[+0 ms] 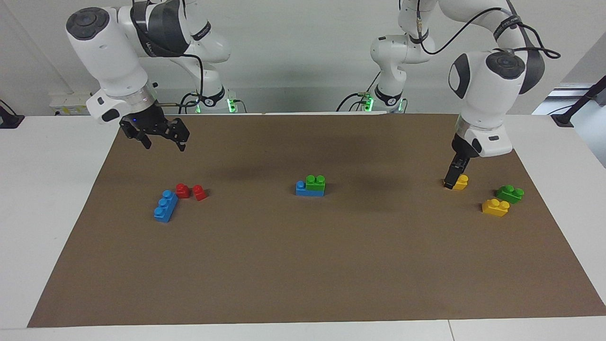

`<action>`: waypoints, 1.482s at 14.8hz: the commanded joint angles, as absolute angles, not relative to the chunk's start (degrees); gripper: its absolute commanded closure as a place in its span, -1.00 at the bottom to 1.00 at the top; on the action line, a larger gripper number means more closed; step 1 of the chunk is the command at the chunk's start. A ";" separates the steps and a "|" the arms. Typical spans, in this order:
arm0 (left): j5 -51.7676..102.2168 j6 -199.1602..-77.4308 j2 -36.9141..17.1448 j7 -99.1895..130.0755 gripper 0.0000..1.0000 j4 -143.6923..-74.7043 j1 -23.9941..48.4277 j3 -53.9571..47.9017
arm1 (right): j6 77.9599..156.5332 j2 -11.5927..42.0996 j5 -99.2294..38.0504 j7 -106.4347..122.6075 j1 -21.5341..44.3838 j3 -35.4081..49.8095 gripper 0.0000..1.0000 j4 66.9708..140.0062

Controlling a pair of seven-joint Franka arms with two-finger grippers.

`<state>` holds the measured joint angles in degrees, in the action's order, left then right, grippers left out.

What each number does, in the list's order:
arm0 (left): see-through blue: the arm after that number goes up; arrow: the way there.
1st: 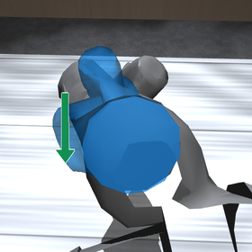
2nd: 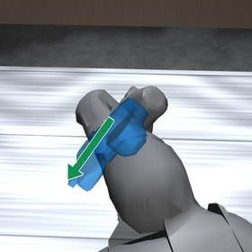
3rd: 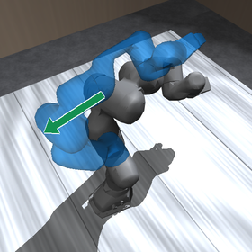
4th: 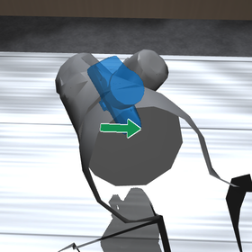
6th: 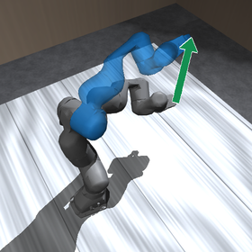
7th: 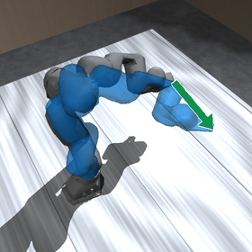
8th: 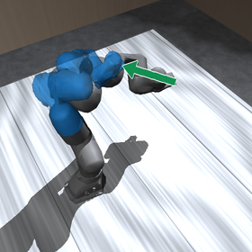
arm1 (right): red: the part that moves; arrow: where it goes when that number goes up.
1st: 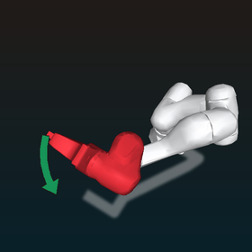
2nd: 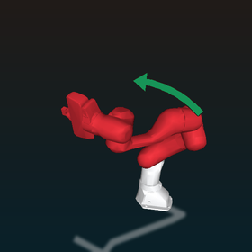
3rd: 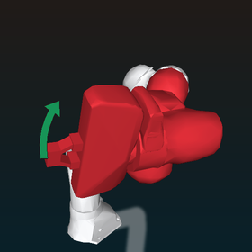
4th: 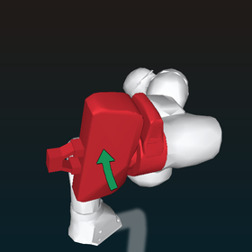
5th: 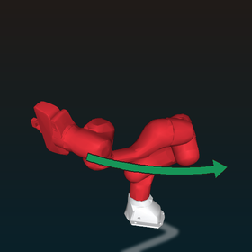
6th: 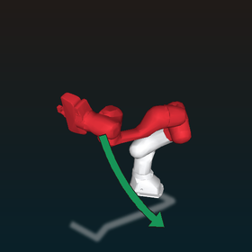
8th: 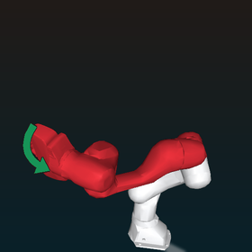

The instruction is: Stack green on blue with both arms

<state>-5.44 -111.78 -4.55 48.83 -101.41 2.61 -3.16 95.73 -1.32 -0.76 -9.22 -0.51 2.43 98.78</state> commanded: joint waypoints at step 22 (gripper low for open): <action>4.39 -91.74 6.59 -0.51 -1.00 -97.12 -2.11 -3.43 | 89.82 -1.14 0.44 -3.69 -3.51 2.81 -1.00 94.75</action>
<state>3.20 -87.97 5.35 3.42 -95.20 -1.46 -3.75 90.79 -1.65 -0.68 -5.77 -2.60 2.27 95.73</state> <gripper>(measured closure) 0.000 0.000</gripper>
